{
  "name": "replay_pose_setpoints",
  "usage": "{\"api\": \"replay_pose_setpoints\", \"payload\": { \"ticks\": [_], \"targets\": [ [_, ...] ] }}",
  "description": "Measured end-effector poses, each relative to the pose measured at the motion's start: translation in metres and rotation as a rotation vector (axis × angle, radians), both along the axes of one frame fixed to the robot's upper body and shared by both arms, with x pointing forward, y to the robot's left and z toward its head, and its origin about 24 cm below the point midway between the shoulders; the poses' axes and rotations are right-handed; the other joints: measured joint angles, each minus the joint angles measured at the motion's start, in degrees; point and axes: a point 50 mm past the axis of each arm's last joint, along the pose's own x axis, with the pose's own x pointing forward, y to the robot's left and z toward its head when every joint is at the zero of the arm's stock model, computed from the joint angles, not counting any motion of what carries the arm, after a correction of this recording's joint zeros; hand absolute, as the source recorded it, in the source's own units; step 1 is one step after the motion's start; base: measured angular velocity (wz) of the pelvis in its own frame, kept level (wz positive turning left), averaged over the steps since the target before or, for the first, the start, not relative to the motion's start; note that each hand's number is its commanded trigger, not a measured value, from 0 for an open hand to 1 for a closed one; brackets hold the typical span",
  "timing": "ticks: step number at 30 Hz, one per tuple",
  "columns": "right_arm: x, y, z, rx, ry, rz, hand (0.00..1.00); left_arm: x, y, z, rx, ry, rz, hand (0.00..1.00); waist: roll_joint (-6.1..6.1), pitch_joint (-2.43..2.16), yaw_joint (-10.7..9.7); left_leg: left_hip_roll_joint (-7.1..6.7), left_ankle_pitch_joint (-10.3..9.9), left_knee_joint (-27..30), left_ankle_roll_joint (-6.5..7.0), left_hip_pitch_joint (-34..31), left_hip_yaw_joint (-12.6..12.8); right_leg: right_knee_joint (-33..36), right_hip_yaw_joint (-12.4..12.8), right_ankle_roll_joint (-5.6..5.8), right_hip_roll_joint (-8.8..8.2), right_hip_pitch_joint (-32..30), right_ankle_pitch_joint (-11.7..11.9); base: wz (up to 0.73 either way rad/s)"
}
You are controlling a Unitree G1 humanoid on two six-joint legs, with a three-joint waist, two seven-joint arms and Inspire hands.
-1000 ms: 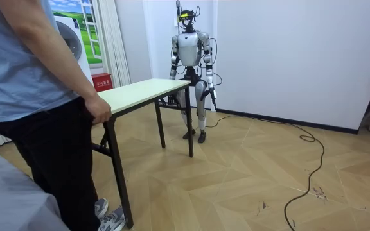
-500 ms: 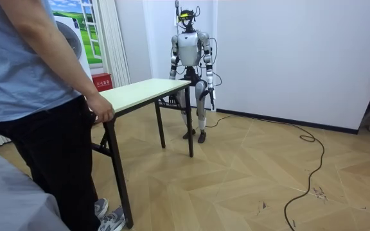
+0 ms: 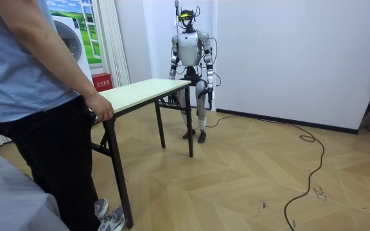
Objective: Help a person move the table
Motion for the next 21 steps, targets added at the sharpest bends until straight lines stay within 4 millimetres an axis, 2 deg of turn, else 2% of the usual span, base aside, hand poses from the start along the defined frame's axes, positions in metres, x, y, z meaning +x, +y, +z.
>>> {"api": "replay_pose_setpoints", "payload": {
  "ticks": [8, 13, 21],
  "targets": [
    [0.024, 0.004, 0.010, 0.045, -0.150, 0.046, 0.00, 0.025, -0.005, 0.009, -0.103, -0.169, 0.076, 0.00, 0.56, 0.06, 0.07, 0.01, 0.01, 0.66, 0.00, -0.93, 0.06, 0.05, -0.09, 0.00, -0.07, -0.88, 0.00, 0.00],
    [0.030, 0.006, 0.015, 0.059, -0.208, 0.067, 0.00, 0.031, -0.010, 0.012, -0.149, -0.212, 0.039, 0.00, 0.34, 0.10, -0.08, 0.02, 0.01, 0.87, 0.01, -1.21, 0.08, 0.09, -0.21, 0.00, -0.09, -1.06, 0.00, 0.00],
    [0.050, 0.019, 0.037, 0.154, -0.398, 0.063, 0.00, 0.050, -0.020, 0.030, -0.299, -0.395, -0.010, 0.00, -0.45, -0.11, -0.33, 0.02, 0.01, 0.99, 0.01, -1.51, 0.07, 0.19, -0.20, 0.00, -0.14, -1.12, 0.00, 0.00]
  ]
}}
